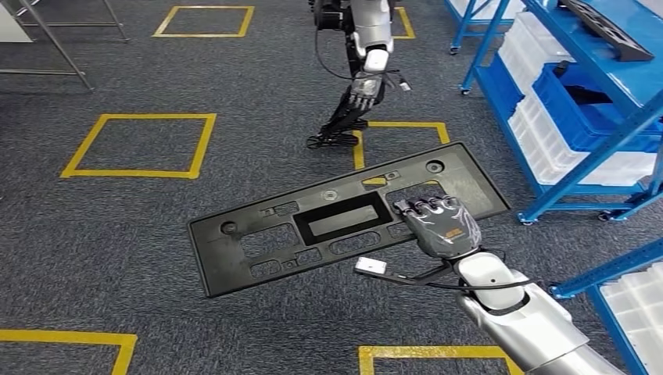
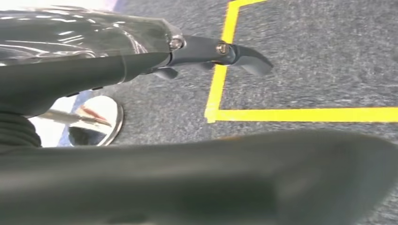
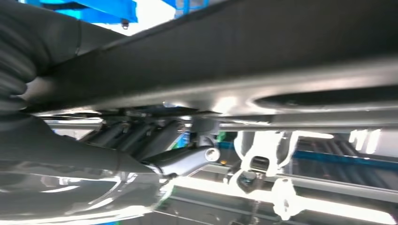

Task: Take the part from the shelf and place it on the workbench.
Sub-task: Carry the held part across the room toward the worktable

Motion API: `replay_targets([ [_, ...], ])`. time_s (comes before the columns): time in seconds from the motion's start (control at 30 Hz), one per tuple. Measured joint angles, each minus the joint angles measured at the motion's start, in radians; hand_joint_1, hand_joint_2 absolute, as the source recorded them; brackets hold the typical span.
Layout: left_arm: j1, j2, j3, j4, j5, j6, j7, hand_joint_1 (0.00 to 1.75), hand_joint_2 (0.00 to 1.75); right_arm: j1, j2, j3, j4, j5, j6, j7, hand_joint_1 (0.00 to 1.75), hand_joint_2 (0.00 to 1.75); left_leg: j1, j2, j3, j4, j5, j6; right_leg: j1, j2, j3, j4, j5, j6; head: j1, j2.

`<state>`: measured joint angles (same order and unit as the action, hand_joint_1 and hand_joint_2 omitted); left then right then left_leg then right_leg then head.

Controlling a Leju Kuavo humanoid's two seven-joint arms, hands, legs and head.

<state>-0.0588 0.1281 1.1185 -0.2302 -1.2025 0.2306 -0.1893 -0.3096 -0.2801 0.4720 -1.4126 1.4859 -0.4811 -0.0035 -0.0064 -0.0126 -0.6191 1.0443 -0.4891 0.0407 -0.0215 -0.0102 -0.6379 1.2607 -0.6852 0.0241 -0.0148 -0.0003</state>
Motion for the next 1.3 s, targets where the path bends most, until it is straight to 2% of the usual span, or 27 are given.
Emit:
replay_targets([
  [0.03,-0.001,0.000,0.001,0.000,0.001,0.001,0.000,0.00,1.75,0.004,-0.001,0.000,0.000,0.000,0.000,-0.001,1.75,1.75,-0.002,-0.014,0.003,0.000,-0.002,0.002,0.001,0.005,-0.029,0.042,-0.005,-0.001,0.000,0.000],
  [0.07,-0.001,-0.001,0.003,0.000,0.002,0.001,0.000,0.00,1.75,0.008,-0.002,0.000,0.000,0.001,-0.001,-0.002,1.75,1.75,-0.003,-0.027,0.006,0.001,-0.004,0.003,0.002,0.008,-0.043,0.053,0.009,-0.001,0.000,0.000],
  [0.1,0.000,-0.001,0.004,0.000,0.001,0.001,0.000,0.00,1.75,0.011,-0.002,0.000,0.000,0.001,-0.001,-0.003,1.75,1.75,-0.003,-0.041,0.010,0.001,-0.006,0.002,0.002,0.011,-0.039,0.023,0.042,-0.002,0.000,0.000],
  [0.13,0.001,-0.002,0.005,0.000,0.000,0.001,0.000,0.00,1.75,0.012,-0.003,0.000,-0.001,0.001,-0.001,-0.005,1.75,1.75,-0.003,-0.055,0.014,0.003,-0.009,0.000,0.002,0.022,-0.020,-0.036,0.088,-0.003,0.000,0.000],
  [0.2,0.000,-0.002,0.005,0.000,-0.003,0.001,0.000,0.00,1.75,0.012,-0.004,0.000,-0.002,0.002,-0.004,-0.006,1.75,1.75,-0.003,-0.082,0.015,0.009,-0.015,-0.006,-0.001,0.064,0.020,-0.150,0.148,-0.005,0.000,0.000],
  [0.27,-0.001,-0.002,0.005,0.000,-0.005,0.001,0.000,0.00,1.75,0.013,-0.007,0.000,-0.002,0.003,-0.006,-0.009,1.75,1.75,0.002,-0.106,0.008,0.012,-0.017,-0.015,-0.001,0.087,0.036,-0.192,0.153,-0.008,-0.001,0.000],
  [0.33,0.005,-0.002,0.006,0.000,-0.006,0.002,0.001,0.00,1.75,0.013,-0.008,0.001,-0.003,0.003,-0.008,-0.011,1.75,1.75,0.008,-0.118,0.004,0.011,-0.017,-0.027,0.002,0.068,0.044,-0.201,0.152,-0.016,-0.001,0.000],
  [0.4,0.007,-0.001,0.006,0.000,-0.009,0.003,0.001,0.00,1.75,0.011,-0.007,0.001,-0.004,0.001,-0.011,-0.013,1.75,1.75,0.007,-0.078,-0.009,0.041,-0.038,-0.038,0.000,0.042,0.054,-0.209,0.152,-0.027,-0.001,0.000],
  [0.47,0.001,-0.001,0.006,0.000,-0.012,0.004,0.001,0.00,1.75,0.012,-0.007,0.001,-0.005,0.000,-0.015,-0.015,1.75,1.75,0.008,-0.023,-0.059,0.137,-0.084,-0.049,0.000,0.012,0.061,-0.213,0.148,-0.035,-0.001,0.000],
  [0.53,-0.002,-0.002,0.006,0.000,-0.015,0.004,0.001,0.00,1.75,0.013,-0.007,0.002,-0.005,-0.003,-0.016,-0.018,1.75,1.75,0.016,-0.005,-0.121,0.245,-0.117,-0.058,0.001,-0.017,0.065,-0.212,0.142,-0.036,-0.001,0.000],
  [0.57,0.000,-0.003,0.006,0.000,-0.016,0.004,0.001,0.00,1.75,0.013,-0.007,0.003,-0.005,-0.006,-0.017,-0.019,1.75,1.75,0.020,-0.002,-0.134,0.262,-0.110,-0.061,0.001,-0.031,0.068,-0.212,0.138,-0.035,-0.001,0.000],
  [0.6,0.002,-0.004,0.006,0.000,-0.017,0.004,0.001,0.00,1.75,0.014,-0.006,0.004,-0.005,-0.010,-0.018,-0.021,1.75,1.75,0.022,0.002,-0.128,0.242,-0.086,-0.063,0.001,-0.044,0.073,-0.212,0.133,-0.033,-0.001,0.000],
  [0.63,0.003,-0.003,0.006,0.000,-0.017,0.004,0.002,0.00,1.75,0.014,-0.006,0.004,-0.005,-0.014,-0.019,-0.023,1.75,1.75,0.023,0.011,-0.104,0.188,-0.049,-0.063,0.001,-0.056,0.080,-0.212,0.127,-0.031,-0.001,0.000],
  [0.7,0.003,-0.003,0.006,0.000,-0.021,0.004,0.006,0.00,1.75,0.013,-0.006,0.004,-0.005,-0.017,-0.024,-0.026,1.75,1.75,0.017,0.052,-0.048,0.072,0.003,-0.056,0.003,-0.080,0.094,-0.213,0.115,-0.022,-0.001,0.000],
  [0.77,0.002,-0.003,0.007,0.000,-0.024,0.003,0.014,0.00,1.75,0.013,-0.006,0.005,-0.005,-0.018,-0.029,-0.029,1.75,1.75,0.004,0.081,-0.026,0.024,0.008,-0.044,0.006,-0.101,0.103,-0.215,0.106,-0.012,-0.001,0.000],
  [0.83,0.005,0.001,0.008,0.000,-0.025,0.002,0.020,0.00,1.75,0.013,-0.004,0.008,-0.006,-0.018,-0.031,-0.032,1.75,1.75,-0.002,0.066,-0.024,0.019,0.005,-0.030,0.004,-0.117,0.112,-0.219,0.099,0.000,-0.001,0.000],
  [0.87,0.008,0.004,0.009,0.000,-0.025,0.002,0.021,0.00,1.75,0.014,-0.002,0.009,-0.008,-0.018,-0.031,-0.033,1.75,1.75,-0.001,0.056,-0.021,0.015,0.005,-0.024,0.001,-0.107,0.115,-0.215,0.091,0.005,-0.001,0.000],
  [0.93,0.007,0.007,0.011,-0.001,-0.026,0.002,0.022,0.00,1.75,0.015,-0.003,0.011,-0.010,-0.018,-0.033,-0.034,1.75,1.75,0.003,0.036,-0.012,0.008,0.005,-0.010,-0.002,-0.054,0.093,-0.157,0.054,0.007,0.000,0.000],
  [1.0,0.002,0.006,0.013,-0.001,-0.026,0.002,0.022,0.00,1.75,0.017,-0.006,0.012,-0.010,-0.017,-0.034,-0.035,1.75,1.75,0.003,0.012,-0.007,0.007,0.002,-0.001,-0.001,-0.006,0.024,-0.029,0.001,0.003,0.000,0.000],
  [1.03,0.000,0.006,0.013,-0.001,-0.026,0.002,0.021,0.00,1.75,0.019,-0.008,0.013,-0.010,-0.017,-0.034,-0.035,1.75,1.75,0.002,-0.001,-0.004,0.007,0.000,0.002,0.000,0.002,-0.012,0.030,-0.014,0.002,0.000,0.000],
  [1.07,0.000,0.005,0.014,-0.001,-0.027,0.002,0.021,0.00,1.75,0.020,-0.008,0.014,-0.010,-0.016,-0.034,-0.036,1.75,1.75,0.002,-0.015,-0.001,0.007,-0.002,0.003,0.001,0.006,-0.037,0.061,-0.011,0.002,0.000,0.000],
  [1.1,0.001,0.004,0.014,-0.001,-0.027,0.001,0.021,0.00,1.75,0.020,-0.009,0.015,-0.010,-0.016,-0.034,-0.037,1.75,1.75,0.001,-0.029,0.002,0.008,-0.004,0.002,0.002,0.008,-0.045,0.054,0.013,0.001,0.000,0.000],
  [1.13,0.002,0.004,0.014,-0.001,-0.027,0.001,0.021,0.00,1.75,0.020,-0.009,0.016,-0.010,-0.016,-0.034,-0.038,1.75,1.75,0.002,-0.043,0.006,0.008,-0.006,0.001,0.002,0.015,-0.035,0.010,0.054,0.000,0.000,0.000],
  [1.2,0.001,0.004,0.015,-0.001,-0.028,0.001,0.021,0.00,1.75,0.016,-0.011,0.017,-0.009,-0.016,-0.034,-0.038,1.75,1.75,0.003,-0.071,0.010,0.014,-0.013,-0.007,-0.002,0.058,0.007,-0.118,0.136,-0.001,0.000,0.000],
  [1.23,-0.001,0.006,0.015,-0.001,-0.030,0.002,0.021,0.00,1.75,0.014,-0.012,0.018,-0.009,-0.016,-0.033,-0.038,1.75,1.75,0.004,-0.084,0.007,0.017,-0.016,-0.011,-0.003,0.079,0.023,-0.164,0.155,-0.002,0.000,0.000],
  [1.27,-0.001,0.008,0.015,-0.001,-0.031,0.002,0.020,0.00,1.75,0.012,-0.013,0.018,-0.008,-0.016,-0.033,-0.038,1.75,1.75,0.006,-0.097,0.003,0.019,-0.017,-0.016,-0.004,0.093,0.031,-0.188,0.159,-0.003,0.000,0.000],
  [1.3,0.001,0.011,0.016,-0.001,-0.033,0.002,0.019,0.00,1.75,0.011,-0.014,0.019,-0.008,-0.015,-0.033,-0.039,1.75,1.75,0.007,-0.109,0.000,0.019,-0.017,-0.021,-0.003,0.092,0.035,-0.193,0.155,-0.006,0.000,0.000],
])
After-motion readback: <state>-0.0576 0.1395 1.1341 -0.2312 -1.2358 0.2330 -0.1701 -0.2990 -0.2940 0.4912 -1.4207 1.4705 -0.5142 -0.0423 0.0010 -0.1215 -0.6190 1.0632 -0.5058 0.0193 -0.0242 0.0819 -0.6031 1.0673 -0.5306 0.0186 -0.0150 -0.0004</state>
